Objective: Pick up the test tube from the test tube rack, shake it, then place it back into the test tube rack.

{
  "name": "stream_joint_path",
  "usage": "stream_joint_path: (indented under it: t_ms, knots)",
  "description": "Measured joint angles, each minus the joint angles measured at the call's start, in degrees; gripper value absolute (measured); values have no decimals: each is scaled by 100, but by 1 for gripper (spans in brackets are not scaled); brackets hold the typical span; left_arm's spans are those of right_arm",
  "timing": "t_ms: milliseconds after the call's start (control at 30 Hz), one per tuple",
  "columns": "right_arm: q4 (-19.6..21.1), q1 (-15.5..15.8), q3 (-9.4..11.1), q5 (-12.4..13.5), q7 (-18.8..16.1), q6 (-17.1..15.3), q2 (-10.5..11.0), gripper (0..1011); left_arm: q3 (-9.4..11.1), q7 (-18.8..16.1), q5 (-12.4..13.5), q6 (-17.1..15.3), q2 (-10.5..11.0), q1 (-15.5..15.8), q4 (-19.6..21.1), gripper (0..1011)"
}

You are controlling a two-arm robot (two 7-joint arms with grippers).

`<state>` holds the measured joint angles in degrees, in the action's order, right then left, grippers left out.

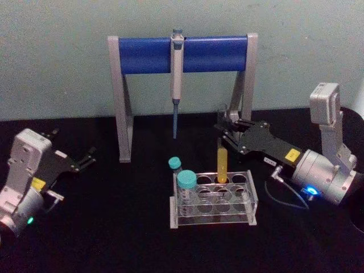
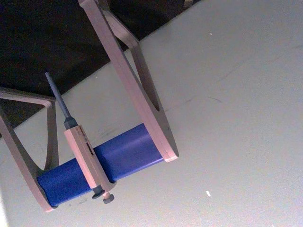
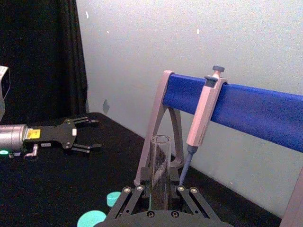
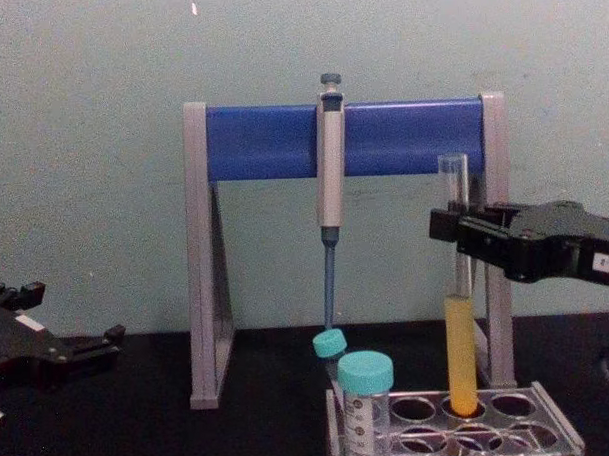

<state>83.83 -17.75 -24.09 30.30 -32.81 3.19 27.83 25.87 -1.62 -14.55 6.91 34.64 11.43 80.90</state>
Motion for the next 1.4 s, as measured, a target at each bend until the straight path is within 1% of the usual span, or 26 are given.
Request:
stream_joint_path:
  t_ms: [700, 1400]
  knots:
    - [-337, -83, -127, -71, -118, -41, -65, 232, -1, 0, 0, 0, 0, 0, 0, 1001]
    - [-564, -160, -228, -113, -183, -123, -126, 232, 0, 0, 0, 0, 0, 0, 0, 1001]
